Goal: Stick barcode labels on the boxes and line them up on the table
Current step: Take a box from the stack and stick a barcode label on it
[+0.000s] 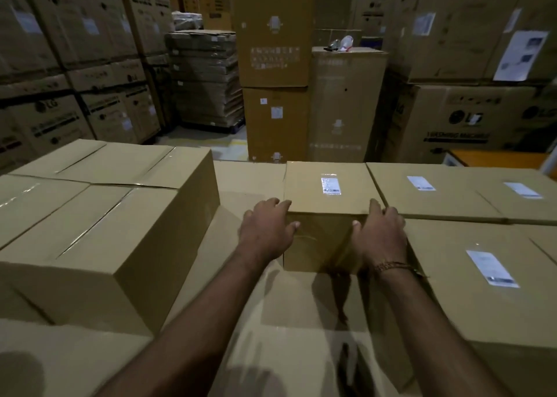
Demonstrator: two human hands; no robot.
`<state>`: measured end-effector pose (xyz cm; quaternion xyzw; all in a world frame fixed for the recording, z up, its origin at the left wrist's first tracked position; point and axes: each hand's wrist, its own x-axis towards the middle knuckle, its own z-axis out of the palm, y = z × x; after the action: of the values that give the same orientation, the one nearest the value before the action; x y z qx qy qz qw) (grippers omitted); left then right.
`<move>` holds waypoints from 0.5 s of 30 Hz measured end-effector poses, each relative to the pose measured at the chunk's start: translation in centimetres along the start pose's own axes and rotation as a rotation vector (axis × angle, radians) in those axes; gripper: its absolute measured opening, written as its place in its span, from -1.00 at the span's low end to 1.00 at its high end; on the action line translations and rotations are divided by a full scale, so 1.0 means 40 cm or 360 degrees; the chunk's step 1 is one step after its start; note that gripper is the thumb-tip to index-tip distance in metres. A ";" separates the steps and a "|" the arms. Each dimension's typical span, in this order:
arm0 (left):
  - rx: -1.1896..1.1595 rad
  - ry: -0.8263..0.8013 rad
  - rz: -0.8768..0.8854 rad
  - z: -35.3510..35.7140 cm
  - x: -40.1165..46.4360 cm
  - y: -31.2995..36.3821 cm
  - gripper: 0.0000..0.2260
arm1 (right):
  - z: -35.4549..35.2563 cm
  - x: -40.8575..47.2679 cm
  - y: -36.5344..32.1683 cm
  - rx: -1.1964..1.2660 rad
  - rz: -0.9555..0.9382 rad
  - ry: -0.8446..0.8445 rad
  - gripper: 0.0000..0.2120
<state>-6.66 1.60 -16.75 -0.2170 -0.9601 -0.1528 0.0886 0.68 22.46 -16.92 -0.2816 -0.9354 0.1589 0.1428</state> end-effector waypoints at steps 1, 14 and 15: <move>0.0047 -0.0032 0.0006 0.017 0.020 0.005 -0.43 | 0.012 0.022 0.007 -0.0114 0.0026 -0.0053 -0.33; -0.0822 0.0032 -0.0326 0.179 0.125 -0.014 -0.50 | 0.118 0.086 0.008 -0.0191 0.0033 0.0288 -0.68; -0.0875 0.0078 -0.0349 0.180 0.119 -0.015 -0.53 | 0.117 0.085 0.009 -0.0142 0.0027 0.0342 -0.72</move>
<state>-11.89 5.35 -22.55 -0.1240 -0.8979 -0.4210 0.0324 -3.55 23.67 -20.71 -0.3111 -0.9184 0.0871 0.2282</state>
